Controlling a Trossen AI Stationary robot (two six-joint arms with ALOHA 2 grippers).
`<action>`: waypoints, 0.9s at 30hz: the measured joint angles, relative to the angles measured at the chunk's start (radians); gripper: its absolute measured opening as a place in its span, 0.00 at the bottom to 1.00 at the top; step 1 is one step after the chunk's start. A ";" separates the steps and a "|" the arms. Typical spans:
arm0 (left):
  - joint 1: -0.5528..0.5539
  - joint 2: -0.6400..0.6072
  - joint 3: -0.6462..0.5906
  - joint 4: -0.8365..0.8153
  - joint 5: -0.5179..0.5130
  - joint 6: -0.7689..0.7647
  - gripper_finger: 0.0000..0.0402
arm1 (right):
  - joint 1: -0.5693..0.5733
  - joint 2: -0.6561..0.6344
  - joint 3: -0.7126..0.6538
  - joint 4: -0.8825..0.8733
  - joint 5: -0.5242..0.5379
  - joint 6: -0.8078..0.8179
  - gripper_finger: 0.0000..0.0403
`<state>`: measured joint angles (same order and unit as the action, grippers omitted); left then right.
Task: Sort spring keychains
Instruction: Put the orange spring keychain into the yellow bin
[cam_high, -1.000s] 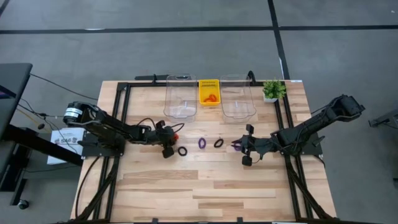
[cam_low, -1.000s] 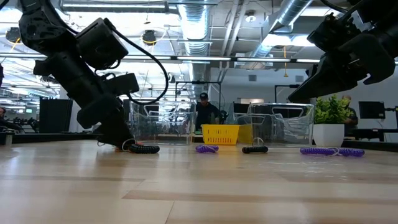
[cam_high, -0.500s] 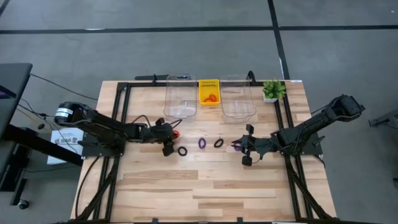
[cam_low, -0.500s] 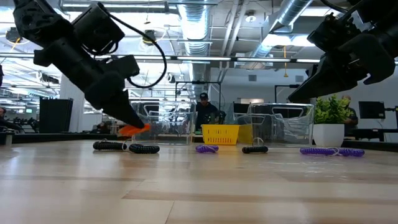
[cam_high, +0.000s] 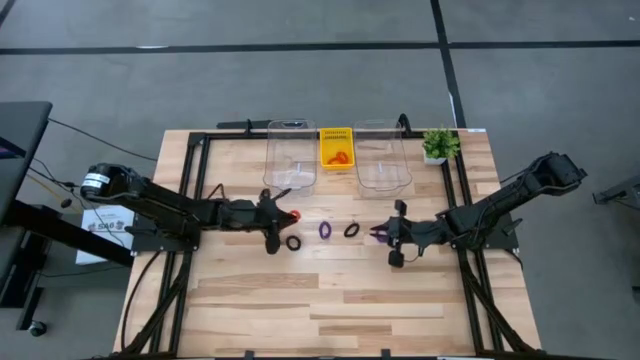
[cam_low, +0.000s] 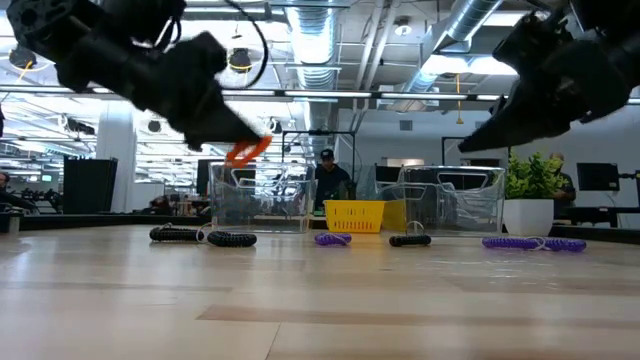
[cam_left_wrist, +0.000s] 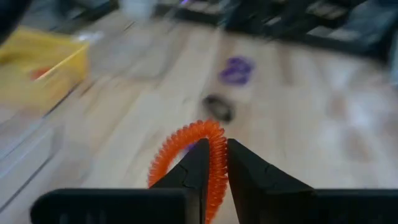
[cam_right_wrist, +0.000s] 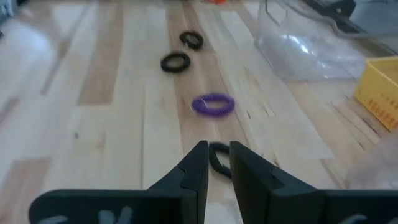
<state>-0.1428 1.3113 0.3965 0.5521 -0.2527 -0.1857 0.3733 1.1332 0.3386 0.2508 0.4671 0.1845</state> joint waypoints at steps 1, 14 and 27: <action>-0.003 0.000 0.000 0.028 0.026 0.006 0.12 | 0.000 0.000 0.000 0.014 -0.003 0.000 0.15; -0.067 0.000 0.000 0.296 0.101 0.070 0.12 | 0.025 0.044 0.000 0.240 -0.106 -0.086 0.15; -0.112 0.047 0.006 0.360 0.105 0.092 0.12 | 0.056 0.286 0.044 0.523 -0.110 -0.246 0.15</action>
<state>-0.2546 1.3584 0.4022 0.9126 -0.1481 -0.0937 0.4297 1.4190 0.3827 0.7736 0.3574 -0.0618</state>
